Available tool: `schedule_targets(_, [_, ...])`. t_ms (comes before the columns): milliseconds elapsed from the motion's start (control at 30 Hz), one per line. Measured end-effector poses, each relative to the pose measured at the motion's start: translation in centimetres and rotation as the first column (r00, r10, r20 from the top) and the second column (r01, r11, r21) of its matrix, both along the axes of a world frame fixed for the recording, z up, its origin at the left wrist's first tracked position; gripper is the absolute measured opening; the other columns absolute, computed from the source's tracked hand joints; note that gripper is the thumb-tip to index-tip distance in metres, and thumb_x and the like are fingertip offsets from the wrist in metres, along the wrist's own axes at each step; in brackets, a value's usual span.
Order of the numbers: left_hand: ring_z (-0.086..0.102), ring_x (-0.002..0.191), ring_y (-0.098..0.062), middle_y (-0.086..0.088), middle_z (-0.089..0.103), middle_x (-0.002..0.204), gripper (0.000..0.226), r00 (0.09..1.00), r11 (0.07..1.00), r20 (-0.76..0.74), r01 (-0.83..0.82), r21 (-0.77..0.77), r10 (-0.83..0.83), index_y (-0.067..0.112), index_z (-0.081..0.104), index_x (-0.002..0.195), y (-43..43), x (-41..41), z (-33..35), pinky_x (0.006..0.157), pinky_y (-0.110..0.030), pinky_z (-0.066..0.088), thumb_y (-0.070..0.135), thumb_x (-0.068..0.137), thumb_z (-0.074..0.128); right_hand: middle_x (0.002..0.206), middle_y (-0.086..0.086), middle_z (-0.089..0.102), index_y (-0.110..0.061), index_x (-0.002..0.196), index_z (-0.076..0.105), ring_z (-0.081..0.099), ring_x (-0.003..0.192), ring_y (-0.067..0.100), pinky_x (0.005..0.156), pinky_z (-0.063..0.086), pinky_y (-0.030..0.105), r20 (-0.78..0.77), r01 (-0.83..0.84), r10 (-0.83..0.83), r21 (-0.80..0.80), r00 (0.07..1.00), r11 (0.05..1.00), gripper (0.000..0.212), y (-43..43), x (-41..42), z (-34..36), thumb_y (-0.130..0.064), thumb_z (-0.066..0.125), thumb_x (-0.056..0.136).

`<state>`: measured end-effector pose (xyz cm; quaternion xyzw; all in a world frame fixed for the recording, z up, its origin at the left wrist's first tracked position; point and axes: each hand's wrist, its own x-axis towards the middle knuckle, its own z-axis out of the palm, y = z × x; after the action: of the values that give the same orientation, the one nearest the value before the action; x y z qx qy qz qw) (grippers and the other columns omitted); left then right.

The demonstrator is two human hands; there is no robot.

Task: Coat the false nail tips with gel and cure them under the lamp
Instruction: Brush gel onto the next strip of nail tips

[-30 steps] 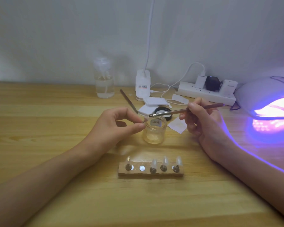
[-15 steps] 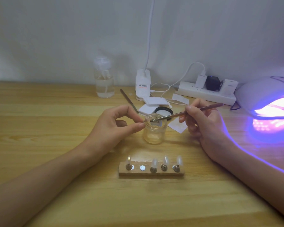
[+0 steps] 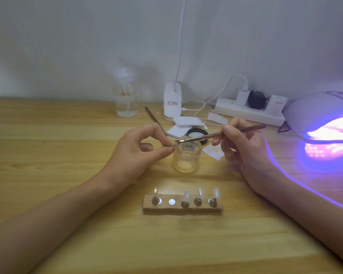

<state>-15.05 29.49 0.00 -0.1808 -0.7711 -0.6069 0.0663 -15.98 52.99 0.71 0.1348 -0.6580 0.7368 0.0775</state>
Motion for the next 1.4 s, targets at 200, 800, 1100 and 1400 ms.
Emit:
schedule_targets(200, [0.035,0.053,-0.023,-0.029,0.059,0.093,0.017,1.0,1.0,0.003,0.003,0.012,-0.003,0.017,0.064,0.077,-0.03,0.0,-0.03,0.05,-0.028,0.028,0.03,0.074,0.075,0.069,0.004,0.066,-0.024,0.068,0.052,0.04,0.047,0.007,0.04,0.027,0.016,0.012,-0.011,0.012,-0.042,1.0,0.999,0.021,-0.01,-0.05,0.09,-0.027,0.06,0.088])
schedule_targets(800, [0.037,0.054,-0.023,-0.022,0.062,0.095,0.016,1.0,1.0,-0.008,0.023,0.015,-0.023,0.018,0.064,0.077,-0.11,-0.04,-0.09,0.05,-0.025,0.03,0.023,0.076,0.079,0.07,0.003,0.067,-0.019,0.074,0.049,0.039,0.045,0.008,0.041,0.027,0.016,0.005,-0.004,0.004,0.005,1.0,1.0,0.022,-0.04,0.04,-0.02,-0.025,0.06,0.091])
schedule_targets(1100, [0.038,0.052,-0.019,-0.01,0.065,0.095,0.014,1.0,0.999,-0.005,0.021,0.025,-0.021,0.018,0.064,0.075,-0.06,-0.1,-0.11,0.049,-0.023,0.032,0.027,0.074,0.076,0.065,0.002,0.066,-0.017,0.074,0.046,0.038,0.044,0.008,0.041,0.027,0.015,-0.009,0.026,-0.026,0.019,1.0,0.999,0.024,-0.08,0.15,0.09,-0.019,0.057,0.095])
schedule_targets(1400, [0.038,0.054,-0.022,-0.017,0.063,0.095,0.015,1.0,1.0,-0.002,0.022,0.013,-0.022,0.018,0.064,0.076,-0.1,-0.09,-0.15,0.052,-0.027,0.032,0.028,0.074,0.076,0.067,0.003,0.066,-0.017,0.074,0.047,0.037,0.044,0.007,0.04,0.027,0.015,0.007,0.028,-0.028,0.013,1.0,1.0,0.023,0.06,-0.05,-0.19,-0.02,0.058,0.094])
